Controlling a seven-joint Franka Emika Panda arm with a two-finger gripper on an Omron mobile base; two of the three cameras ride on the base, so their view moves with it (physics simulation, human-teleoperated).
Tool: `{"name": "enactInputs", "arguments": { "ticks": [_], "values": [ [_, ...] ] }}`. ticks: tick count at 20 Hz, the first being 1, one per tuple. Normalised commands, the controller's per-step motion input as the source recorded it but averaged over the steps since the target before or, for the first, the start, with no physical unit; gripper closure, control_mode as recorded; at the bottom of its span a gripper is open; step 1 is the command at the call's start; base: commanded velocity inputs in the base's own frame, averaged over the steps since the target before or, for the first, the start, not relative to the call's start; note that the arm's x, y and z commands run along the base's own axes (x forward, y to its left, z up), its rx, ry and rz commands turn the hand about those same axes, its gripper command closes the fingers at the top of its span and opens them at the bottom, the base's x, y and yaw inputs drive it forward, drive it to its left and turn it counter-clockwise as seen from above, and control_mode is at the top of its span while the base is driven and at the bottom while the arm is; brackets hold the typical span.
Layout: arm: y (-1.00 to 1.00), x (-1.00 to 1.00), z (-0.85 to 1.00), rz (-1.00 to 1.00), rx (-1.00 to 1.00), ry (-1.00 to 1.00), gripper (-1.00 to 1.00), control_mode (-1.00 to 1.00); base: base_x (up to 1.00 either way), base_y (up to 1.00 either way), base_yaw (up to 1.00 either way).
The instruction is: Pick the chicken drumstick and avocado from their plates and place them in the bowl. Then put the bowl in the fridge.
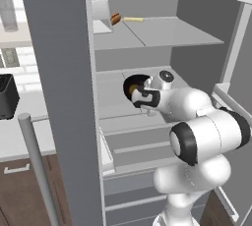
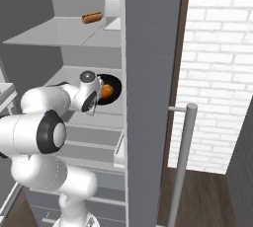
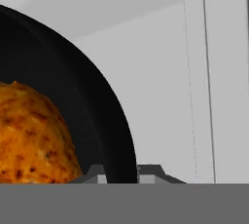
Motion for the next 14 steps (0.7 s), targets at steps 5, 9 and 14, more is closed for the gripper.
{"name": "enactInputs", "arguments": {
  "ticks": [5, 9, 14],
  "values": [
    [0.02, 0.30, 0.00, 0.00, 0.00, 0.00, -1.00, -1.00, 0.00, 0.00, 0.00],
    [0.01, 0.12, 0.00, 0.00, 0.00, -0.01, -1.00, -1.00, 0.00, 0.00, 0.00],
    [0.03, 0.00, 0.06, -0.02, -0.01, -0.17, -1.00, -1.00, 0.00, 0.00, 0.00]
  ]
}}
